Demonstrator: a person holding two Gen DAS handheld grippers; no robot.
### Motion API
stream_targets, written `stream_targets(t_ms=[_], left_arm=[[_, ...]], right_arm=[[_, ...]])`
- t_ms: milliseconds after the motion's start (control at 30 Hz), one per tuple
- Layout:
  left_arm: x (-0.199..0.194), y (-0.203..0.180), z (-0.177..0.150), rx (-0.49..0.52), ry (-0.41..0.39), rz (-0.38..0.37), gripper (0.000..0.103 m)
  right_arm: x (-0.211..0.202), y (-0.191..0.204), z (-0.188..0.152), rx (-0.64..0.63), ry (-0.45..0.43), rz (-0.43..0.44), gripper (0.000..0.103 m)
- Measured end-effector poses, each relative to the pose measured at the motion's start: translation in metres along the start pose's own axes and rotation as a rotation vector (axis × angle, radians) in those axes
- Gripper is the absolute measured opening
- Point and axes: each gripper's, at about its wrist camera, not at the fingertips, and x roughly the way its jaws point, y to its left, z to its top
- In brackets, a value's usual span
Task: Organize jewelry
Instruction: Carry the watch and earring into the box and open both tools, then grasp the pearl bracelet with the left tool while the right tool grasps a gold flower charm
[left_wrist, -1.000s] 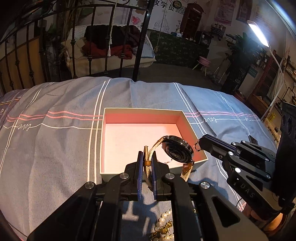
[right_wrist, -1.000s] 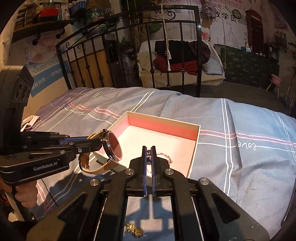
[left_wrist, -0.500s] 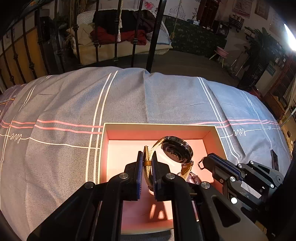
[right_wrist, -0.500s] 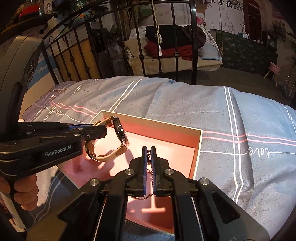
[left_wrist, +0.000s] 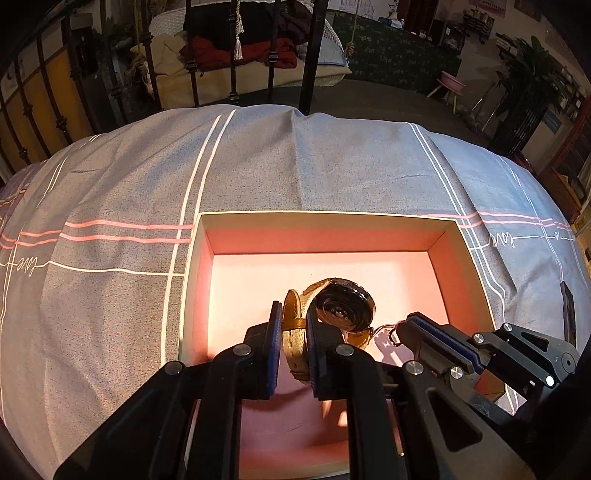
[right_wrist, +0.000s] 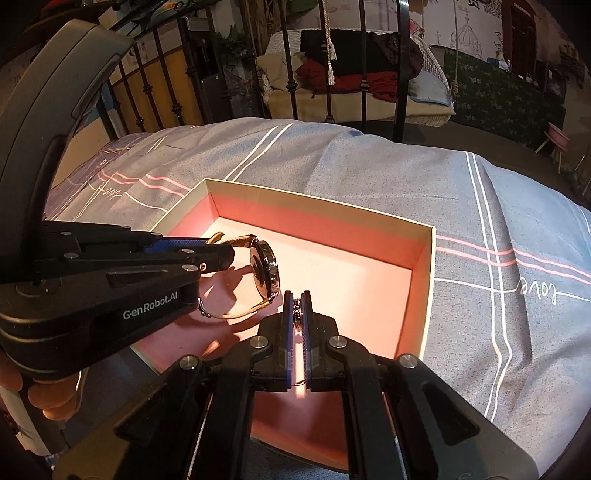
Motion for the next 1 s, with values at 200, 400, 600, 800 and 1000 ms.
stream_targets(t_ms=[200,400,600,800,1000], left_arm=[[-0.013,-0.005,-0.001,0.011,-0.031,-0.005,0.016],[-0.038,-0.012,-0.003,0.022,-0.094,-0.008,0.052],[-0.061,-0.008,-0.007,-0.009,-0.146,-0.016,0.068],[-0.095,-0.004,-0.054,0.016,-0.199,-0.104,0.085],[-0.091,-0.002,-0.128,0.037,-0.110,-0.198,0.086]], right_arm=[[-0.013,0.006,-0.005,-0.014,-0.032,0.002,0.005],[-0.028,0.011,-0.002,-0.019,-0.079,-0.019,0.047],[-0.051,0.015,-0.004,-0.021,-0.145,-0.036,0.096],[-0.093,0.017,-0.046,-0.010,-0.184,-0.024,0.097],[-0.104,0.016,-0.118,0.025,-0.092,-0.011,0.097]])
